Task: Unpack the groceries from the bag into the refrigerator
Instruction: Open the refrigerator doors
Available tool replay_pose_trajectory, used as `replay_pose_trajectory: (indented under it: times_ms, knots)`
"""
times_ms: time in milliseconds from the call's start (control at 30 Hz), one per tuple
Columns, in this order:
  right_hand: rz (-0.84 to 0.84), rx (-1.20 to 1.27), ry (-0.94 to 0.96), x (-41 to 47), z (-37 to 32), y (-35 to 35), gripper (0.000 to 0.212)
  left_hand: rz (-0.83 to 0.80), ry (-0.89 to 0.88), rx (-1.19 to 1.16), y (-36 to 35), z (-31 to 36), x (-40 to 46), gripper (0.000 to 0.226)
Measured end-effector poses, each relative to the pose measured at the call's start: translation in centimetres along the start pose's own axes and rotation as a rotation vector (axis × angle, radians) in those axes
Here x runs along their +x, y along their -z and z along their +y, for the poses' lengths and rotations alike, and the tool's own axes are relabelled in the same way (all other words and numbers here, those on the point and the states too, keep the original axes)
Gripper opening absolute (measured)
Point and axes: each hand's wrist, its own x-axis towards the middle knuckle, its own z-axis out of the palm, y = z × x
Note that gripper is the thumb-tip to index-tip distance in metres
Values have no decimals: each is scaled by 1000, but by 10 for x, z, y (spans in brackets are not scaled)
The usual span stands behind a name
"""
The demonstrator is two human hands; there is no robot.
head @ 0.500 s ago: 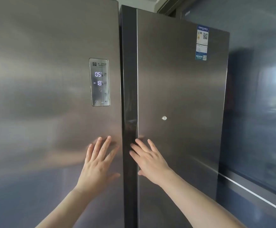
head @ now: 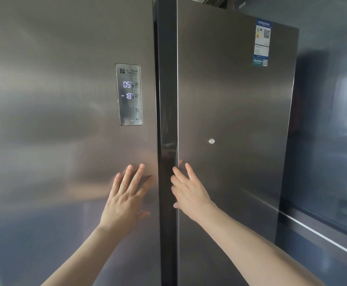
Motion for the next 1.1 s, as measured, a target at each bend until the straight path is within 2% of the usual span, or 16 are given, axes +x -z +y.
replay_pose_trajectory:
  times_ms: [300,500,633,767,933,1033,1100]
  knots:
    - [-68,35,-62,10,-9,8,74,-56,17,6,3,-4,-1,111]
    - [-91,36,-63,10,-9,12,77,-31,4,-14,-1,-7,-1,109]
    - [-37,96,-78,-2,-7,17,79,-17,-1,-48,-4,-8,0,109]
    - [112,178,-92,-31,-1,13,76,1,-4,-49,-6,-7,0,102]
    - [126,254,-143,-70,4,22,71,63,-24,-88,-9,-6,0,90]
    - [96,257,-165,-94,9,29,72,112,-25,-91,-12,-5,0,74]
    - [86,251,-178,-110,13,35,73,102,-10,-115,-11,-1,1,72]
